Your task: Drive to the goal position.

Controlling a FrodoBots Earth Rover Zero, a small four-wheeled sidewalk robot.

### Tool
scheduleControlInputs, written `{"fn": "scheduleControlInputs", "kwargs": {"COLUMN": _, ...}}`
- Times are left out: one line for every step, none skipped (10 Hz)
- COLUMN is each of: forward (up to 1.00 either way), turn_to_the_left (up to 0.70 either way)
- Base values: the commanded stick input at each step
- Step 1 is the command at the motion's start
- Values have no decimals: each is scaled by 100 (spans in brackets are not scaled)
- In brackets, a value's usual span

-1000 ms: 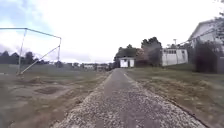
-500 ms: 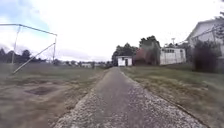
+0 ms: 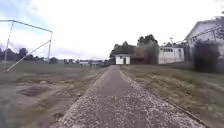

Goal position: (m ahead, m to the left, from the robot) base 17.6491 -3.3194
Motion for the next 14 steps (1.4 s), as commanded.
{"fn": "scheduleControlInputs", "kwargs": {"forward": 60, "turn_to_the_left": -14}}
{"fn": "scheduleControlInputs", "kwargs": {"forward": 60, "turn_to_the_left": -6}}
{"fn": "scheduleControlInputs", "kwargs": {"forward": 60, "turn_to_the_left": 1}}
{"fn": "scheduleControlInputs", "kwargs": {"forward": 60, "turn_to_the_left": 1}}
{"fn": "scheduleControlInputs", "kwargs": {"forward": 60, "turn_to_the_left": 1}}
{"fn": "scheduleControlInputs", "kwargs": {"forward": 60, "turn_to_the_left": 1}}
{"fn": "scheduleControlInputs", "kwargs": {"forward": 60, "turn_to_the_left": 1}}
{"fn": "scheduleControlInputs", "kwargs": {"forward": 60, "turn_to_the_left": 1}}
{"fn": "scheduleControlInputs", "kwargs": {"forward": 60, "turn_to_the_left": 1}}
{"fn": "scheduleControlInputs", "kwargs": {"forward": 60, "turn_to_the_left": 1}}
{"fn": "scheduleControlInputs", "kwargs": {"forward": 60, "turn_to_the_left": -14}}
{"fn": "scheduleControlInputs", "kwargs": {"forward": 60, "turn_to_the_left": -14}}
{"fn": "scheduleControlInputs", "kwargs": {"forward": 60, "turn_to_the_left": -7}}
{"fn": "scheduleControlInputs", "kwargs": {"forward": 60, "turn_to_the_left": 1}}
